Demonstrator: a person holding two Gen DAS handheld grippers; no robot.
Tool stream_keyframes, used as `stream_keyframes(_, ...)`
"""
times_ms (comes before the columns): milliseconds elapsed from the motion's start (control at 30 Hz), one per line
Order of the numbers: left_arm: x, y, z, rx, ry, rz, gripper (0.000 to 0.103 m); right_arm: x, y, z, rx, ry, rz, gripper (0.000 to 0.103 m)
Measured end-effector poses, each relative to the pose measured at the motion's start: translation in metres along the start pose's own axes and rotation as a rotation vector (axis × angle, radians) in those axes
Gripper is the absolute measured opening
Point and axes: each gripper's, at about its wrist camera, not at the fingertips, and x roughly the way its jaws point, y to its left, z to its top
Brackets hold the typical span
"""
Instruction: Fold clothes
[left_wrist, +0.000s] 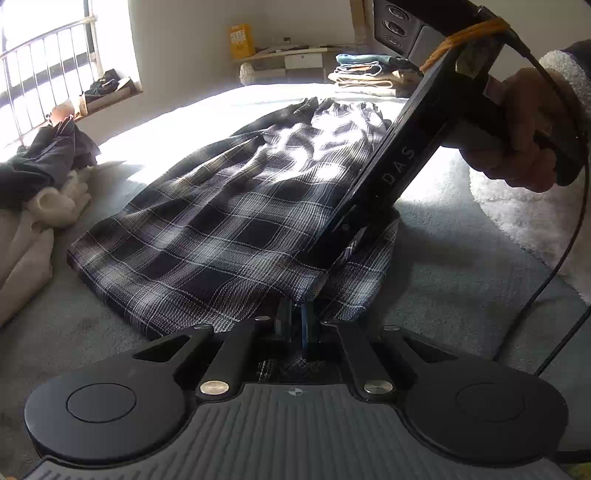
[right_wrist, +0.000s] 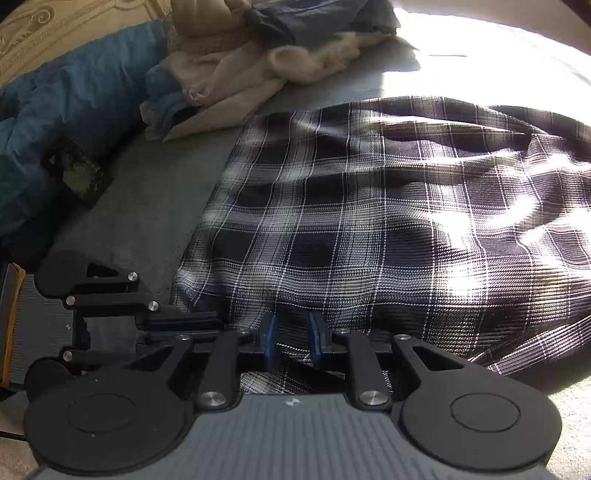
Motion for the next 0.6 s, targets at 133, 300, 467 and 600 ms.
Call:
stream_keyframes(133, -0.003, 0.007, -0.007, -0.055, 0.019, -0.012, 0.006, 0.016, 0.0, -0.005, -0.007, 0.05, 0.014, 0.02)
stream_keyframes(300, -0.011, 0.013, -0.006, -0.118, 0.018, -0.03, 0.007, 0.014, -0.004, -0.006, 0.039, 0.065, 0.035, 0.02)
stream_keyframes(467, -0.02, 0.019, 0.008, -0.161, -0.031, -0.072, 0.038, 0.003, -0.022, -0.007, 0.185, 0.067, 0.084, 0.021)
stream_keyframes(600, -0.02, 0.022, 0.024, -0.185, -0.095, -0.093, 0.045, -0.009, -0.037, -0.006, 0.283, 0.02, 0.105, 0.021)
